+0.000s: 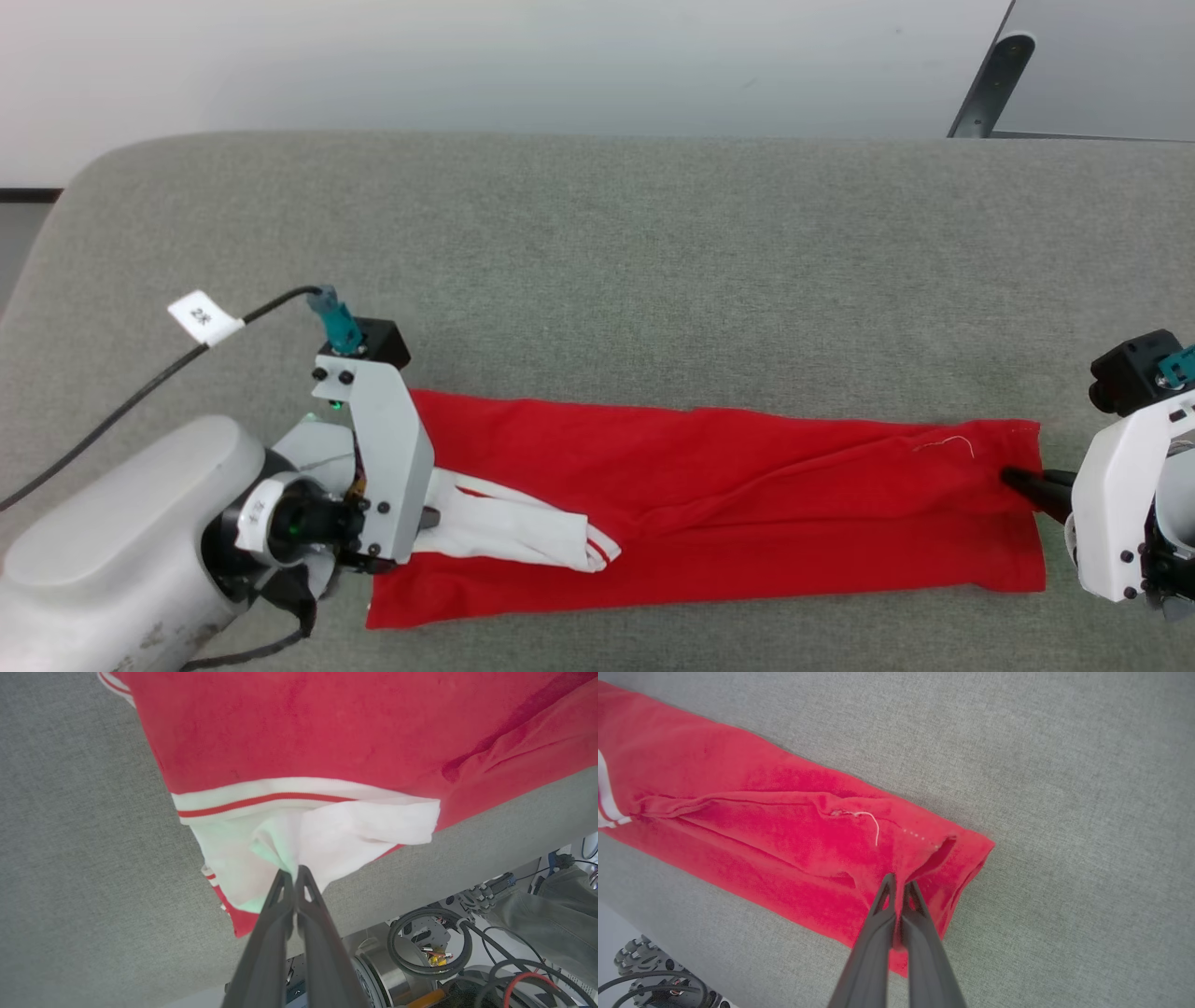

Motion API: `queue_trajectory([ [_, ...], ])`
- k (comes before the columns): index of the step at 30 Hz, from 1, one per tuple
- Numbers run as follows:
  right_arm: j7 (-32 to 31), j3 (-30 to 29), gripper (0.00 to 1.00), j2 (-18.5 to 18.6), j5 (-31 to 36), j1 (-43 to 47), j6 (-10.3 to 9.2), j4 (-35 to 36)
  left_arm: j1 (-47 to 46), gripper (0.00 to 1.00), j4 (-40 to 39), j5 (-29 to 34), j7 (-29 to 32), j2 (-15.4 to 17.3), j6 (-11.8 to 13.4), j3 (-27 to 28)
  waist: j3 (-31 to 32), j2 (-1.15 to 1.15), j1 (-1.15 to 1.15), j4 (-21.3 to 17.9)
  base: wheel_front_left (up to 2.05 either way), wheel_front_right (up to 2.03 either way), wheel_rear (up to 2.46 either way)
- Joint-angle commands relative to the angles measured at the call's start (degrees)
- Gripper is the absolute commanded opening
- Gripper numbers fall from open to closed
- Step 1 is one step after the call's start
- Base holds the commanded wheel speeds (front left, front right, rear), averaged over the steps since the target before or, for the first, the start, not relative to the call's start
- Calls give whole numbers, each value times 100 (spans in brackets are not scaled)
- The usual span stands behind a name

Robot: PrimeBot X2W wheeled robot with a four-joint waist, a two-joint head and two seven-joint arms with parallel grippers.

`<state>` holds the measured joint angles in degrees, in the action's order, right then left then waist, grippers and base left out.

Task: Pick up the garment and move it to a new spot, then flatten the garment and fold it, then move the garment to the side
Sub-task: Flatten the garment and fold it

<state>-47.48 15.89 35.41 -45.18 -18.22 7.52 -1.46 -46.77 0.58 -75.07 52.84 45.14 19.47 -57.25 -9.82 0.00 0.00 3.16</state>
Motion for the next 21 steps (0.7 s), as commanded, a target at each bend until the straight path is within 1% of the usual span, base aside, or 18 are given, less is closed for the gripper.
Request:
queue_trajectory([
  [1, -33, -25, 45, -56, 74, 56, -6, -34, 52, 48, 78, 0, -24, -42, -39, 0, 19, 0, 0, -29, 0, 0, 0],
  [2, -66, -54, 84, -89, 114, 62, -6, -67, 44, 63, 138, -1, -44, -54, -27, 16, 29, 0, 0, -36, 0, 0, 0],
  [3, -129, -53, 100, -100, 142, 81, -6, -69, 40, 84, 181, -8, -43, -59, -9, 23, 43, 0, 0, -40, 0, 0, 0],
  [4, -183, -65, 100, -114, 160, 98, -5, -58, 33, 82, 206, -3, -26, -57, -14, 13, 64, 0, 0, -40, 0, 0, 0],
  [5, -213, -111, 100, -137, 171, 95, -5, -42, 35, 86, 224, -8, -2, -49, -20, 5, 92, 0, 0, -41, 0, 0, 0],
  [6, -261, -168, 100, -159, 159, 109, -5, -39, 29, 96, 219, 9, -10, -34, -42, -2, 121, 0, 0, -44, 0, 0, 0],
  [7, -311, -157, 100, -159, 141, 135, -5, 18, 30, 100, 217, 10, -24, -25, -43, 10, 150, 0, 0, -40, 0, 0, 0],
  [13, -492, -333, 100, -148, 127, 332, -5, 306, 199, 100, 95, 6, -112, 63, 5, 2, 422, 0, 0, -14, 0, 0, 0],
  [15, -459, -413, 100, -148, 147, 413, -5, 457, 280, 100, 39, 3, -232, 97, 18, 44, 533, 0, 0, -5, 0, 0, 0],
  [18, -273, -491, 100, -200, 221, 612, -5, 686, 481, 100, -92, 40, -594, 129, -13, 138, 726, 0, 0, 3, 0, 0, 0],
  [21, 202, -544, 100, -258, 387, 788, -5, 909, 721, 100, -197, 127, -1073, 150, -63, 225, 928, 0, 0, 32, 0, 0, 0],
])
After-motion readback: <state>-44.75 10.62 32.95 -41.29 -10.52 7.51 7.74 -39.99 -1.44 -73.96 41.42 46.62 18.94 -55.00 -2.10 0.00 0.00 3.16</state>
